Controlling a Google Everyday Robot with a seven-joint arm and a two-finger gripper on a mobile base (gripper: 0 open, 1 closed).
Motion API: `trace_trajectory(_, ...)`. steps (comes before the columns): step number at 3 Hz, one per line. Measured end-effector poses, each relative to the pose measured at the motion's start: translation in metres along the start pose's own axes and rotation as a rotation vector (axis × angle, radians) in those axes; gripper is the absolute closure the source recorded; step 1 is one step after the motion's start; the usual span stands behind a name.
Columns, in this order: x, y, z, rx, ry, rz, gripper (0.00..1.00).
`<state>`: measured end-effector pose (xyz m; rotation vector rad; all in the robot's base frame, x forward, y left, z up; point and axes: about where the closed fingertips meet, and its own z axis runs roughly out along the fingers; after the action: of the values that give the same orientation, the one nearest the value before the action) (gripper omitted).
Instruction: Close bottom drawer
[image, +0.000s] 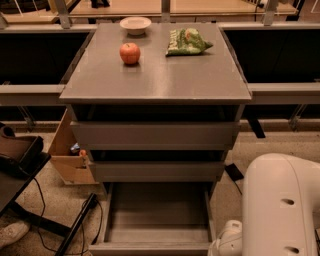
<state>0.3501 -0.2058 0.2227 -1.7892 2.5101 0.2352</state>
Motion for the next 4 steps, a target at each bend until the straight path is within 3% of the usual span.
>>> trace_trajectory(1, -0.003, 0.025, 0.053, -0.009, -0.028, 0.025, 0.58)
trace_trajectory(2, -0.019, 0.046, 0.081, 0.009, -0.069, -0.016, 0.81)
trace_trajectory(3, -0.043, 0.038, 0.116, 0.061, -0.136, -0.104, 1.0)
trace_trajectory(4, -0.078, 0.011, 0.132, 0.129, -0.213, -0.15, 1.0)
